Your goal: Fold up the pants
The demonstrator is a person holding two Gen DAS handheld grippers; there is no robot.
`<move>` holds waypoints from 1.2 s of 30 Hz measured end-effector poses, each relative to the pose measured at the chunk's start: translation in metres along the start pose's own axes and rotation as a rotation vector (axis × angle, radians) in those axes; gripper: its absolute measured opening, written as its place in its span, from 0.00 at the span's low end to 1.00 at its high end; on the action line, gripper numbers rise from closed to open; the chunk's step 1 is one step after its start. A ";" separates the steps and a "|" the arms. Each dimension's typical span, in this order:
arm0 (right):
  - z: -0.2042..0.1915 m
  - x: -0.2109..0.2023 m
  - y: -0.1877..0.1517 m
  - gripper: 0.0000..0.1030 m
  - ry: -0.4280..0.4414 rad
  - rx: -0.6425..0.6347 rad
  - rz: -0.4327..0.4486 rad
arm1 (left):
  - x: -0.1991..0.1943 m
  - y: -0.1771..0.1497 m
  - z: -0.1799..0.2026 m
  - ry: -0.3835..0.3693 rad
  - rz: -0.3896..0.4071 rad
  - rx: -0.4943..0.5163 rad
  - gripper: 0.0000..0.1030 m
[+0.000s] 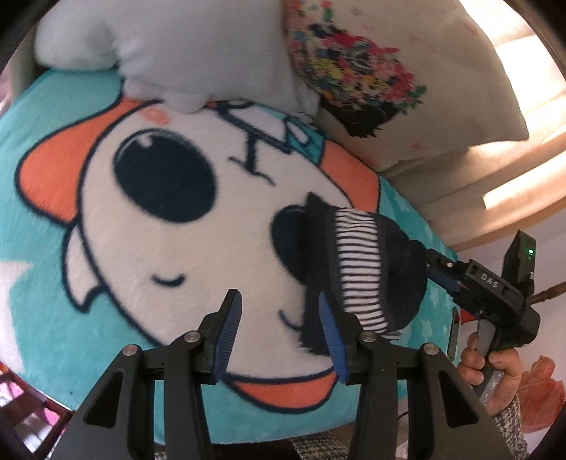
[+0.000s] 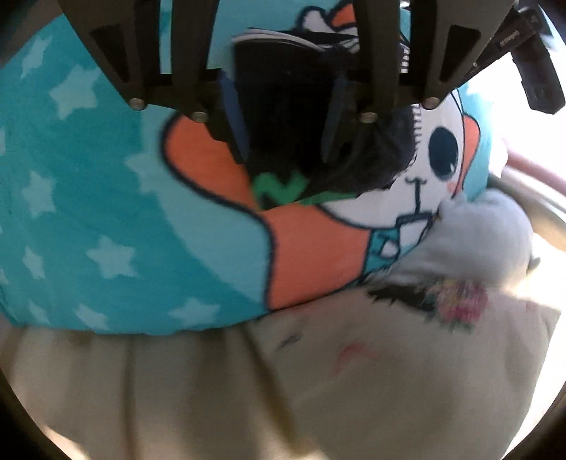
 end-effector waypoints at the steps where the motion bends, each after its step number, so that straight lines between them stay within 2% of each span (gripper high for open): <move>1: 0.004 -0.005 0.003 0.50 -0.003 0.008 0.016 | 0.004 0.003 0.008 0.007 -0.004 0.019 0.42; 3: 0.006 -0.019 0.008 0.49 0.054 0.014 0.048 | 0.011 0.007 0.019 0.007 -0.013 0.043 0.42; 5: 0.000 -0.028 0.010 0.36 0.163 0.012 0.062 | 0.024 0.006 0.031 -0.009 -0.028 0.060 0.42; 7: -0.014 -0.029 0.009 0.32 0.288 0.005 0.032 | 0.040 0.002 0.038 -0.017 -0.053 0.062 0.42; 8: -0.020 -0.026 0.008 0.32 0.308 -0.008 0.017 | 0.052 -0.003 0.040 -0.019 -0.078 0.056 0.42; 11: -0.034 -0.017 0.003 0.33 0.178 -0.085 0.042 | 0.076 -0.018 0.047 0.007 -0.118 0.063 0.42; 12: -0.036 -0.013 0.000 0.42 0.146 -0.098 0.045 | 0.080 -0.021 0.049 0.016 -0.119 0.070 0.42; 13: -0.036 -0.009 -0.004 0.57 0.133 -0.103 0.038 | 0.081 -0.023 0.050 0.025 -0.114 0.076 0.42; 14: -0.036 -0.002 -0.008 0.62 0.115 -0.113 0.025 | 0.080 -0.024 0.052 0.036 -0.104 0.084 0.42; 17: -0.034 0.015 -0.017 0.64 0.076 -0.146 0.003 | 0.076 -0.021 0.047 0.029 -0.095 0.051 0.42; 18: -0.030 0.020 -0.019 0.58 0.083 -0.151 -0.022 | 0.074 -0.020 0.046 0.027 -0.093 0.039 0.42; 19: -0.028 0.026 -0.021 0.21 0.119 -0.141 -0.059 | 0.071 -0.020 0.044 0.025 -0.092 0.029 0.42; 20: -0.026 0.032 -0.021 0.07 0.158 -0.123 -0.095 | 0.067 -0.020 0.043 0.021 -0.086 0.017 0.42; 23: -0.014 0.023 -0.018 0.07 0.181 -0.108 -0.076 | 0.048 -0.016 0.043 -0.001 -0.039 -0.002 0.42; 27: -0.001 0.016 -0.020 0.07 0.115 -0.144 -0.055 | 0.039 -0.009 0.044 -0.029 -0.008 -0.019 0.44; 31: 0.011 0.032 -0.025 0.07 0.056 -0.152 -0.082 | 0.059 -0.007 0.048 -0.029 -0.034 -0.025 0.44; 36: 0.015 0.044 -0.028 0.09 0.019 -0.202 -0.084 | 0.096 -0.011 0.049 0.057 -0.091 -0.007 0.46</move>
Point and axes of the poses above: each gripper's, at about its wrist camera, not at the fingertips, and x roughly the way its jaws point, z to its right, y to its top, the point moved 2 cm from there along x, roughly the way its jaws point, and after that the axes turned 8 degrees about -y, right-handed, at the moved point
